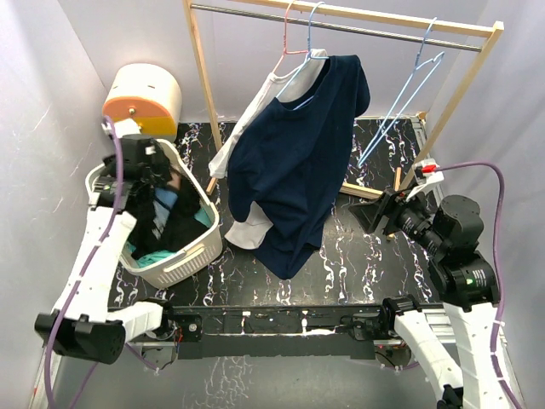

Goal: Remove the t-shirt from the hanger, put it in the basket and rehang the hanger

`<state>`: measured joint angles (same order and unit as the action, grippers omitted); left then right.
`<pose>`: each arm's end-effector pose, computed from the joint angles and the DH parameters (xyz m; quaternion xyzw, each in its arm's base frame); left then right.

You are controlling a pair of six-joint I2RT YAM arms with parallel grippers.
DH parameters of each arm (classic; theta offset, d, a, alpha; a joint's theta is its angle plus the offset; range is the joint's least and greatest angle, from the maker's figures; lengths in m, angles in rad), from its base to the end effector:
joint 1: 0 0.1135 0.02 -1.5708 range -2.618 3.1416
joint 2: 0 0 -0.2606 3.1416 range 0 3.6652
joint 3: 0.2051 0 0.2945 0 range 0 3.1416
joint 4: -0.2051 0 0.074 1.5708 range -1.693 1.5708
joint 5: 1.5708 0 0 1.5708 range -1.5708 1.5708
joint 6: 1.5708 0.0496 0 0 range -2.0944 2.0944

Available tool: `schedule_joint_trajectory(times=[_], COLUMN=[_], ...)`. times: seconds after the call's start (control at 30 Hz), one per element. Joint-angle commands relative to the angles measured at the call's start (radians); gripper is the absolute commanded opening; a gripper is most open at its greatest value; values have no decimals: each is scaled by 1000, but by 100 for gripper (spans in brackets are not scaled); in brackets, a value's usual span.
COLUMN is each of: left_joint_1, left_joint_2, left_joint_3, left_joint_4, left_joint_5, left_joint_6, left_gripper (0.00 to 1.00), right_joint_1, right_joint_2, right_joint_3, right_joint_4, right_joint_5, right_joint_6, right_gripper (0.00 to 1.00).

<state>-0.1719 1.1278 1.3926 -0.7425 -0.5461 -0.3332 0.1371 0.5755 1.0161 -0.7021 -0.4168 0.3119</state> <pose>0.2746 -0.0215 0.4288 -0.2060 0.8087 0.0980 0.5422 0.1477 0.0406 0.4017 -0.0577 0.7841 0.2926 0.5442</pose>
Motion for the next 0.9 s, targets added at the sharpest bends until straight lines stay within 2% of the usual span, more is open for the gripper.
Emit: schedule_joint_trajectory(times=[0.0,0.03,0.1,0.33,0.63,0.87], left_joint_1=[4,3,3,3,3,3], left_joint_2=[-17,-46,-104,-248,-359,-454], left_joint_3=[-181,-216,-282,-413,-581,-612], left_joint_4=[91,117,181,327,420,460], left_joint_5=[184,200,227,279,298,329], left_joint_6=[-47,-46,-29,7,10,5], left_gripper=[81,87,91,86,84,82], right_joint_1=[-1,-1,-1,-1,-1,-1], right_joint_2=[41,52,74,126,231,410], right_joint_3=[58,74,100,160,321,533], right_joint_4=[20,4,-9,35,123,229], right_joint_5=[-118,-152,-226,-422,-476,-416], right_joint_6=[-50,-57,-59,-9,65,132], right_gripper=[70,70,68,65,63,61])
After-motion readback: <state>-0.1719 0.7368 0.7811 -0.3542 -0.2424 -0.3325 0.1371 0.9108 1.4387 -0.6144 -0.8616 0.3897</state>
